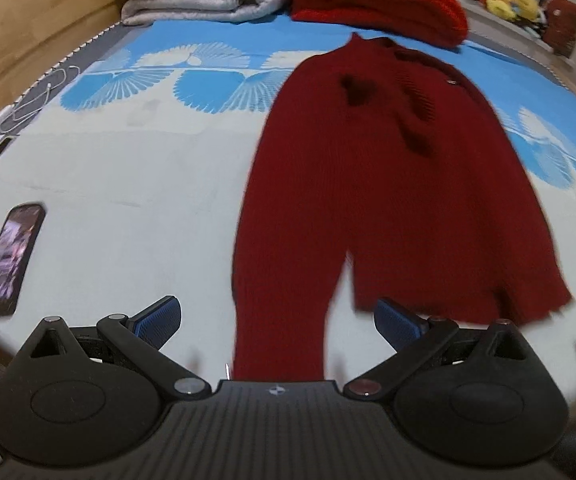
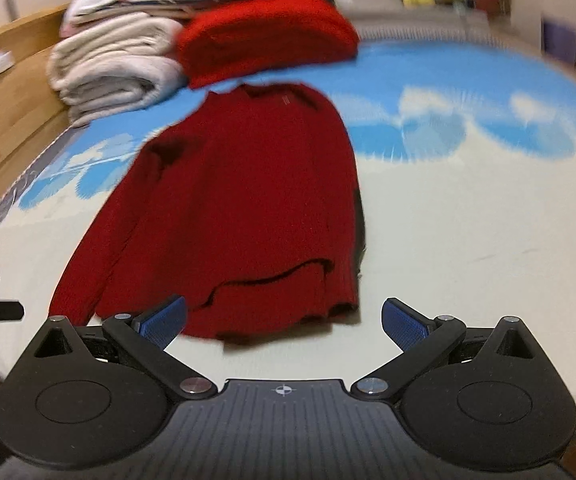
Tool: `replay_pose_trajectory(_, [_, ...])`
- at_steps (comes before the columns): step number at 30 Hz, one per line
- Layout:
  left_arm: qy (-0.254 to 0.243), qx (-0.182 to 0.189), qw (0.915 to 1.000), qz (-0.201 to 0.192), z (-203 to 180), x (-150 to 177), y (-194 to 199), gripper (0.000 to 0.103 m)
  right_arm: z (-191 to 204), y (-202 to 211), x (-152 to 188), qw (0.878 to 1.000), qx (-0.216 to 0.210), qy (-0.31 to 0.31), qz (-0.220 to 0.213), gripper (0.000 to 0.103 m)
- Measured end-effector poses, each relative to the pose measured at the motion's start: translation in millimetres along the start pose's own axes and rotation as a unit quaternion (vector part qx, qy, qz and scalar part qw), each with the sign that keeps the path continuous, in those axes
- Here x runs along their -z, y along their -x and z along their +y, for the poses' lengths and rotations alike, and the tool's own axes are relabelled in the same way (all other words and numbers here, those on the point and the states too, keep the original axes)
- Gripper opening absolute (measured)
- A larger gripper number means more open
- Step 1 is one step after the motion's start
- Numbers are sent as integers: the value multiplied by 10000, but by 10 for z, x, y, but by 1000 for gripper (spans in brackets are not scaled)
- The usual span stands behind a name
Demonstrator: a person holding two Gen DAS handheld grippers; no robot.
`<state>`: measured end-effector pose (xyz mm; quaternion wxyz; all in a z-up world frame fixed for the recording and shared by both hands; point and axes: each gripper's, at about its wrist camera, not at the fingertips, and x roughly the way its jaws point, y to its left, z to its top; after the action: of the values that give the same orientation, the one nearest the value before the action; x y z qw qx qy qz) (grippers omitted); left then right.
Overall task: Fold small clothes
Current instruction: 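Grasp the red sweater's hem with the left gripper and lift it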
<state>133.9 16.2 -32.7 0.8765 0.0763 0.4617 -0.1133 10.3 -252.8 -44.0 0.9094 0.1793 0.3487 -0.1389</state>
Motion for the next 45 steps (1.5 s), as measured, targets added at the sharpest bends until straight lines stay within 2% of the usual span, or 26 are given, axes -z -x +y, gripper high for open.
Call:
replay_pose_trajectory(3, [-120, -353, 9992, 159, -4, -237, -469, 103, -164, -451, -269, 9988, 404, -254, 79, 102])
replay_pose_trajectory(6, [-248, -274, 9985, 399, -44, -406, -817, 103, -453, -823, -473, 9923, 962, -781, 82, 102])
replay_pose_trajectory(8, [-417, -372, 9974, 465, -103, -458, -996, 103, -591, -1029, -549, 9901, 1016, -948, 186, 95])
replay_pose_trajectory(10, [-510, -594, 9947, 665, -137, -480, -1180, 103, -646, -1237, -560, 9918, 738, -950, 429, 88])
replay_pose_trajectory(12, [-224, -638, 9945, 796, -99, -505, -1278, 103, -584, -1426, -525, 9928, 538, -821, 693, 63])
replay_pose_trajectory(13, [-88, -643, 9947, 795, -81, -525, -1281, 102, -512, -1454, -504, 9944, 535, -668, 612, 30])
replay_pose_trajectory(14, [-146, -633, 9951, 746, -84, -543, -1272, 91, -419, -1471, -525, 9954, 601, -421, 621, 11])
replay_pose_trajectory(15, [-314, -582, 9960, 608, -97, -567, -1250, 78, -337, -1463, -535, 9952, 703, -184, 648, 9])
replay_pose_trajectory(16, [-458, -570, 9961, 495, -107, -600, -1220, 37, -297, -1440, -569, 9951, 723, -61, 672, 7])
replay_pose_trajectory(17, [-564, -747, 9945, 467, -94, -645, -1205, 20, -313, -1407, -645, 9952, 697, -64, 689, 6])
replay_pose_trajectory(20, [-485, -1293, 9893, 463, 120, -837, -1307, 6, -511, -1232, -974, 9948, 930, 59, 400, 6])
replay_pose_trajectory(22, [-502, -1973, 9786, 283, 338, -1042, -1420, 2, -732, -1147, -1339, 9839, 1743, 398, -86, 6])
replay_pose_trajectory(25, [-449, -3151, 9480, -71, 760, -1425, -1602, 0, -1136, -978, -1908, 9447, 3058, 397, -1114, 12])
replay_pose_trajectory(26, [-296, -3412, 9395, -87, 928, -1562, -1649, 0, -1250, -910, -2063, 9259, 3483, 292, -1433, 24])
replay_pose_trajectory(27, [-67, -3447, 9387, -50, 1084, -1666, -1649, 2, -1309, -856, -2145, 9098, 3823, 205, -1601, 35])
replay_pose_trajectory(28, [205, -3313, 9433, 40, 1213, -1742, -1623, 8, -1362, -792, -2206, 9029, 3973, 130, -1634, 63])
replay_pose_trajectory(29, [498, -2973, 9534, 129, 1304, -1779, -1548, 21, -1388, -712, -2200, 9095, 3810, 53, -1664, 73])
replay_pose_trajectory(30, [648, -2565, 9643, 121, 1335, -1773, -1466, 31, -1398, -608, -2116, 9233, 3422, -89, -1739, 72])
replay_pose_trajectory(32, [627, -1937, 9790, 98, 1203, -1675, -1297, 82, -1384, -510, -1850, 9526, 2647, -261, -1476, 72])
replay_pose_trajectory(33, [492, -1673, 9847, 77, 1062, -1591, -1194, 87, -1351, -502, -1646, 9700, 2152, -329, -1077, 72])
replay_pose_trajectory(35, [154, -1055, 9943, 64, 706, -1356, -1026, 89, -1236, -501, -1248, 9897, 1285, -503, -384, 72])
replay_pose_trajectory(37, [-123, -385, 9989, 230, 360, -1119, -917, 93, -1068, -509, -815, 9944, 756, -722, 130, 72])
replay_pose_trajectory(40, [-553, 304, 9960, 626, -132, -773, -929, 97, -788, -456, -400, 9950, 497, -764, 416, 72])
replay_pose_trajectory(43, [-731, 550, 9910, 978, -402, -530, -1127, 97, -519, -404, -454, 9976, 338, -522, 319, 72])
replay_pose_trajectory(44, [-652, 655, 9900, 1064, -438, -469, -1202, 90, -495, -288, -383, 9978, 346, -531, 210, 73])
replay_pose_trajectory(45, [-532, 753, 9891, 1148, -447, -435, -1280, 76, -498, -238, -325, 9975, 354, -601, 137, 73])
